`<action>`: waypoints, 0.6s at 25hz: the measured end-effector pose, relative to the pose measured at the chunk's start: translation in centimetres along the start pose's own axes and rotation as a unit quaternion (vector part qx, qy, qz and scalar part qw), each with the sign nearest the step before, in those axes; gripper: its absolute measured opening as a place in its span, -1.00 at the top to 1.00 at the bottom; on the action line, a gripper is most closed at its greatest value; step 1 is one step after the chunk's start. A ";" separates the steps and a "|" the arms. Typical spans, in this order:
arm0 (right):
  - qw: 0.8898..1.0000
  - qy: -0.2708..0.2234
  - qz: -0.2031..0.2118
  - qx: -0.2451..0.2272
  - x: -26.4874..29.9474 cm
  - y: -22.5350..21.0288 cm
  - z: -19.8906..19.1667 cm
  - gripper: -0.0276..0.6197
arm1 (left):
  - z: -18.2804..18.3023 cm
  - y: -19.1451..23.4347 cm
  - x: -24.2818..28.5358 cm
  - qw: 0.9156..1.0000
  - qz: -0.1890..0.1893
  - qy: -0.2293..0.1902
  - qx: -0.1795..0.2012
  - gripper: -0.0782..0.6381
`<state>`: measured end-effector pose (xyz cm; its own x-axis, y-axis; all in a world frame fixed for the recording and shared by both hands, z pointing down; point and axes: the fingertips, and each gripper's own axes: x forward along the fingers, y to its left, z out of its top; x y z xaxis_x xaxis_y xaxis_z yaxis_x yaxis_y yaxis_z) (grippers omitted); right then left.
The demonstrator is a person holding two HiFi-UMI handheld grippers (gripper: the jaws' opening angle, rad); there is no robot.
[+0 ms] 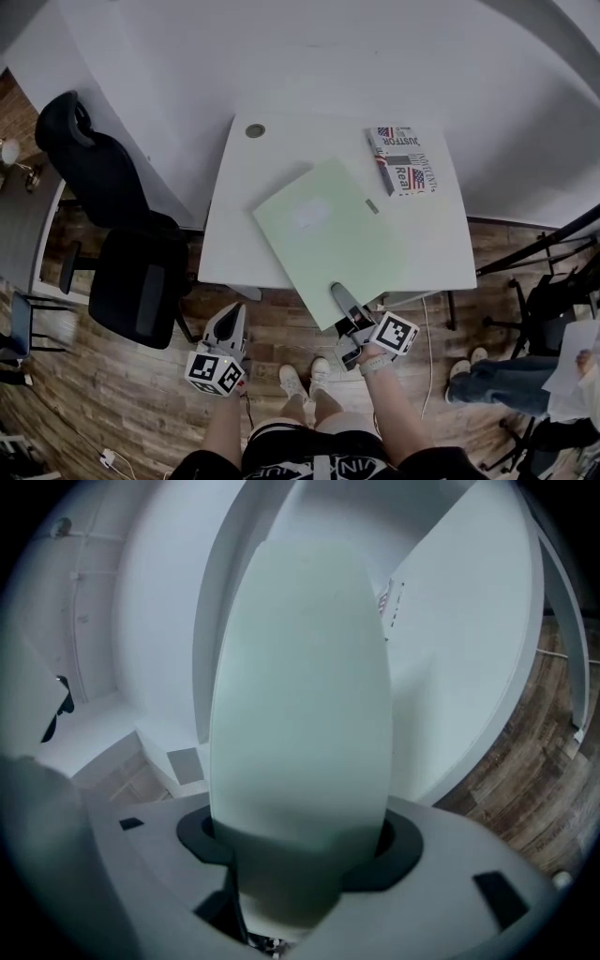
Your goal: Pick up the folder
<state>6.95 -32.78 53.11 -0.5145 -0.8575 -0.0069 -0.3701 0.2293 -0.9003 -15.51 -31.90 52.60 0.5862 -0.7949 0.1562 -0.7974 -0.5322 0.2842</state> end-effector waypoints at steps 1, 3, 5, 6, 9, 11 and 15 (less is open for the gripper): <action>1.000 -0.001 0.001 -0.004 0.0 0.3 0.2 0.02 | 0.2 0.0 -0.1 1.000 0.000 -0.001 0.001 0.75; 1.000 -0.005 0.004 -0.010 -0.2 0.9 0.5 0.02 | 0.6 0.1 -0.2 1.000 0.000 -0.003 0.003 0.75; 1.000 -0.008 0.006 -0.017 -0.3 1.4 0.9 0.02 | 1.1 0.2 -0.3 1.000 0.001 -0.005 0.006 0.75; 1.000 -0.009 0.006 -0.022 -0.5 1.7 1.1 0.02 | 1.3 0.2 -0.4 1.000 0.002 -0.006 0.007 0.75; 0.999 -0.014 0.008 -0.033 -0.9 2.5 1.7 0.02 | 2.0 0.3 -0.5 1.000 0.002 -0.009 0.013 0.75; 0.999 -0.018 0.008 -0.036 -1.1 2.8 2.1 0.02 | 2.5 0.3 -0.5 1.000 0.003 -0.011 0.016 0.75; 0.999 -0.023 0.005 -0.045 -1.3 3.3 2.9 0.02 | 3.6 0.2 -0.4 1.000 0.004 -0.017 0.021 0.75</action>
<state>8.66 -32.23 48.83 -0.4831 -0.8748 -0.0379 -0.4342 0.2770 -0.8572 -16.41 -32.80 49.16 0.5759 -0.8079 0.1251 -0.8072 -0.5376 0.2437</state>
